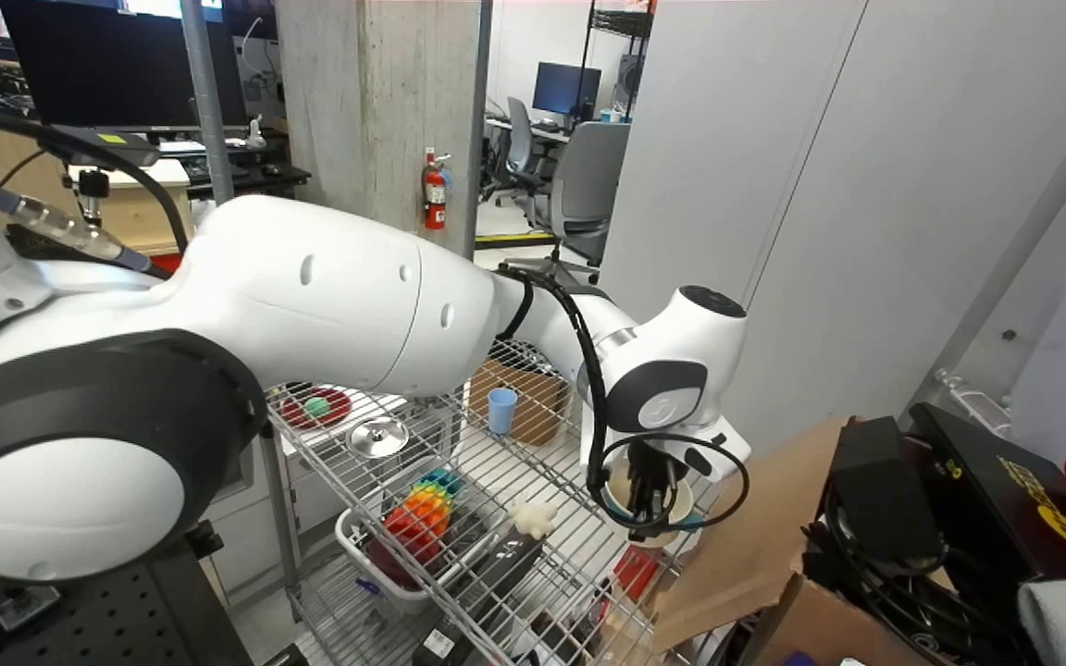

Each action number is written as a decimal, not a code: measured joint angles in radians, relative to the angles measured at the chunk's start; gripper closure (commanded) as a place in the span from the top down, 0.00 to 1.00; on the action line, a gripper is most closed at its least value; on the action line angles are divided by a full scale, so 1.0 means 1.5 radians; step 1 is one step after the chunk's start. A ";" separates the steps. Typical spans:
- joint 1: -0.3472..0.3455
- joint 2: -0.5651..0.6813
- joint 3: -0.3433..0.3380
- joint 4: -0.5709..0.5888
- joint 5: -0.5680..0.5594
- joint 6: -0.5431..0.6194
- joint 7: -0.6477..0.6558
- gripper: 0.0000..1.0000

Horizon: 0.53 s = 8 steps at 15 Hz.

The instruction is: Move the white pot to the back right side of the shelf

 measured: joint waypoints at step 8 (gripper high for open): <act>0.040 -0.030 0.018 0.068 -0.003 -0.045 -0.031 1.00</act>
